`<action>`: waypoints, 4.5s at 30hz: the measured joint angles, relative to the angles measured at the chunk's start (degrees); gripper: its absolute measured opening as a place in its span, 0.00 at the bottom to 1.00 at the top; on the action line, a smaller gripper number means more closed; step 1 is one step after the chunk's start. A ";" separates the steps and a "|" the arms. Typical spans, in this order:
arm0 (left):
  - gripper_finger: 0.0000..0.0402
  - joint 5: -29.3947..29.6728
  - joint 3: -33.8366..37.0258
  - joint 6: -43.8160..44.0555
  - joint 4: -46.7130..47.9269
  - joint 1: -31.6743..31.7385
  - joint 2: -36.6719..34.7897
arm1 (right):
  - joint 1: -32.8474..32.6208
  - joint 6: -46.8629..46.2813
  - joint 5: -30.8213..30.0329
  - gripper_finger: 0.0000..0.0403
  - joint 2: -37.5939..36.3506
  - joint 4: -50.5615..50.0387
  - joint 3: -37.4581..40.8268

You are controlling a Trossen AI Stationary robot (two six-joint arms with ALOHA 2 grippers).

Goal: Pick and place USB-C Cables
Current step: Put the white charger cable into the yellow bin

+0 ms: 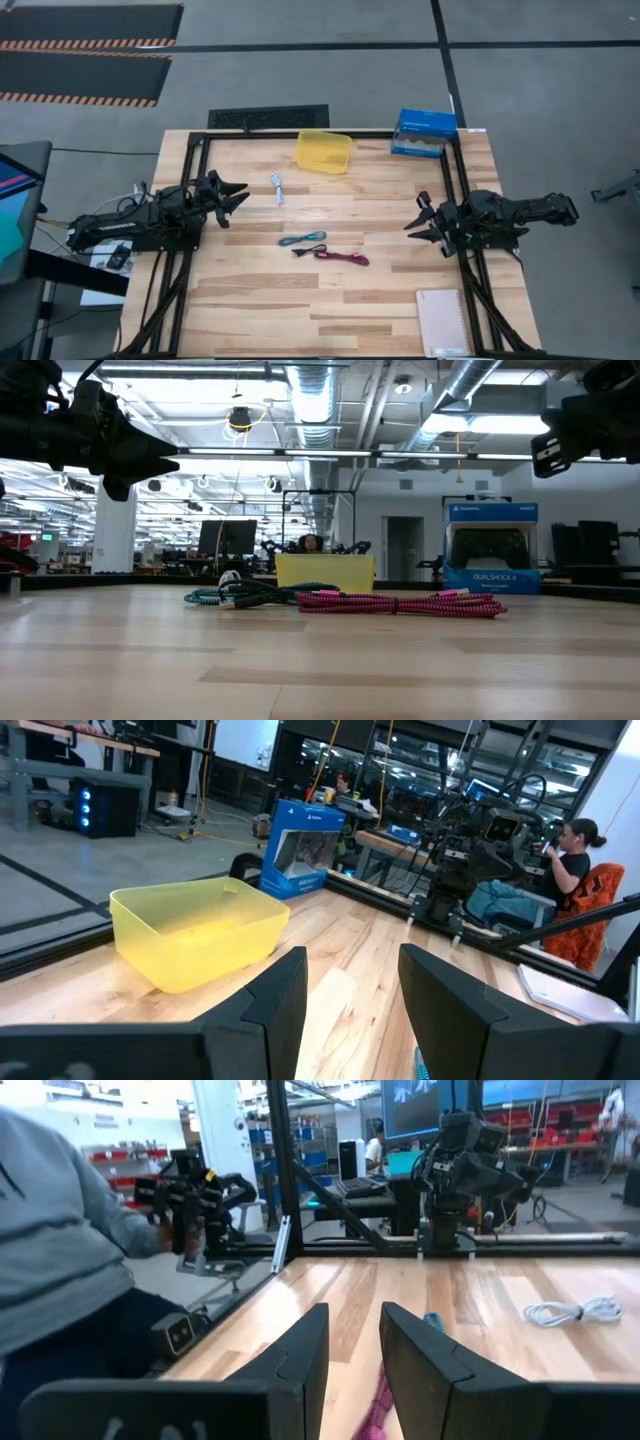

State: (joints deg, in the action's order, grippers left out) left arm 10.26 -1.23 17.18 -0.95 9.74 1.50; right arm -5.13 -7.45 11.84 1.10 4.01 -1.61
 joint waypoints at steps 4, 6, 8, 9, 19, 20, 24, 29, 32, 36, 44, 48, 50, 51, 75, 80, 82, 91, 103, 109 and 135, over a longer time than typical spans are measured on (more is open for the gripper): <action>0.37 0.00 -0.01 0.00 0.00 -0.01 -0.02 | 0.00 -0.13 -0.14 0.29 0.00 2.74 -0.04; 0.37 0.00 -0.01 0.02 -0.01 0.00 -0.01 | 0.00 -0.17 -0.15 0.29 0.00 3.86 -0.07; 0.37 0.08 0.00 -0.01 0.00 0.00 -0.02 | -0.05 -0.23 -0.17 0.29 0.02 5.07 -0.07; 0.37 0.37 0.00 -0.30 -0.04 -0.02 0.00 | -0.13 -0.25 -0.17 0.29 0.00 5.44 -0.11; 0.37 0.74 -0.02 2.76 -0.11 -0.02 0.00 | -0.07 -9.03 -0.37 0.29 0.00 6.13 -0.13; 0.37 0.72 0.00 3.13 -0.11 -0.02 0.00 | -0.07 -8.85 -0.37 0.29 0.00 6.41 -0.13; 0.37 0.70 -0.01 5.33 -0.11 -0.02 -0.02 | -0.04 -5.81 -1.36 0.29 0.00 6.87 -0.13; 0.37 4.25 0.00 6.70 -0.81 -0.02 -0.02 | -0.04 -10.23 -6.23 0.29 0.00 8.17 -0.15; 0.38 8.03 0.00 7.21 -1.01 0.00 0.02 | -0.02 -16.66 -6.34 0.29 0.00 8.68 -0.15; 0.44 5.11 0.00 4.79 -0.94 0.00 1.75 | -0.02 -22.06 -6.34 0.29 0.01 8.62 -0.15; 0.66 -8.75 -0.50 7.92 -0.34 -0.02 7.88 | -0.02 -24.25 -16.68 0.29 0.01 8.61 -0.15; 0.70 -11.33 -4.71 8.80 3.65 -0.04 12.73 | -0.02 -26.18 -22.17 0.29 0.00 8.72 -0.15; 0.70 -9.18 -7.44 8.98 6.57 -0.02 15.85 | -0.02 -26.65 -22.31 0.29 0.02 8.72 -0.15; 0.70 -7.31 -8.98 9.52 7.96 -0.02 17.57 | -0.02 -26.69 -22.29 0.29 0.01 8.71 -0.15; 0.70 18.60 -26.56 31.64 13.02 0.04 67.57 | -0.04 -26.57 -22.43 0.29 0.01 6.24 -0.15; 0.70 17.79 -26.57 31.69 3.26 0.04 74.01 | -0.04 -26.54 -22.43 0.29 0.00 6.25 -0.15; 0.70 17.63 -26.59 31.65 -0.25 0.02 76.01 | -0.04 -26.48 -22.43 0.29 0.02 6.27 -0.15; 0.70 18.33 -26.62 34.24 -4.55 0.04 84.19 | -0.04 -26.41 -22.43 0.29 0.00 5.84 -0.13; 0.68 20.59 -27.04 35.37 -10.65 0.02 91.38 | -0.04 -26.60 -22.43 0.29 0.02 4.98 -0.13; 0.53 21.91 -26.92 35.46 -10.08 0.03 91.27 | -0.04 -26.57 -22.43 0.29 0.00 4.96 -0.13; 0.01 16.75 -26.84 26.74 -10.22 0.01 90.35 | 0.00 -25.52 -22.47 0.29 0.02 2.80 -0.09</action>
State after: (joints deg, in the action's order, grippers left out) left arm 27.01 -28.08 43.92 -11.17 9.75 91.85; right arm -5.13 -32.97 -10.63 1.13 6.80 -1.70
